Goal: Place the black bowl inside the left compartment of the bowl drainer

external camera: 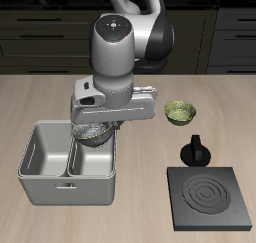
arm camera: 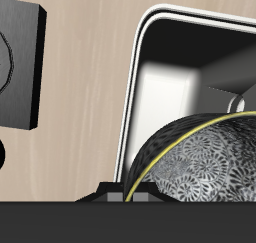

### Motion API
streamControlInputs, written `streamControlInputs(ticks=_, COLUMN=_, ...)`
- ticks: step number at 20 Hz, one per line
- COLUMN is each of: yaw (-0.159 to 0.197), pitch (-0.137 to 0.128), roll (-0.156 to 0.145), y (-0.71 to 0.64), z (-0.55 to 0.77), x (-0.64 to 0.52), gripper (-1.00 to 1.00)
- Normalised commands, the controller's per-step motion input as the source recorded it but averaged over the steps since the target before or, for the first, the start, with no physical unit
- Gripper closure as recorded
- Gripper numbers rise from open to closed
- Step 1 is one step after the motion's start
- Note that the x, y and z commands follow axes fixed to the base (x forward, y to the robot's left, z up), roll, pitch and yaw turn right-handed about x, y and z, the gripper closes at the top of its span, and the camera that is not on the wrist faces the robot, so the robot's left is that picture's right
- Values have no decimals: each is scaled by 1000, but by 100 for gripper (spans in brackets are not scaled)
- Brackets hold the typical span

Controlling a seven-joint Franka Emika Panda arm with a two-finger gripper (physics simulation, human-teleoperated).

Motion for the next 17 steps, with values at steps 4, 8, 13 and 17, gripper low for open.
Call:
streamControlInputs(ticks=4, yaw=-3, pitch=14, roll=-9, y=-49, z=-140, x=36, gripper=100)
streamControlInputs(ticks=8, yaw=-5, pitch=11, roll=-12, y=-45, z=-82, x=-19, gripper=100)
streamControlInputs(ticks=13, yaw=7, pitch=12, roll=-13, y=-22, z=-90, x=-38, gripper=100)
streamControlInputs(ticks=17, yaw=14, pitch=15, roll=-18, y=-5, z=-76, x=-67, gripper=100)
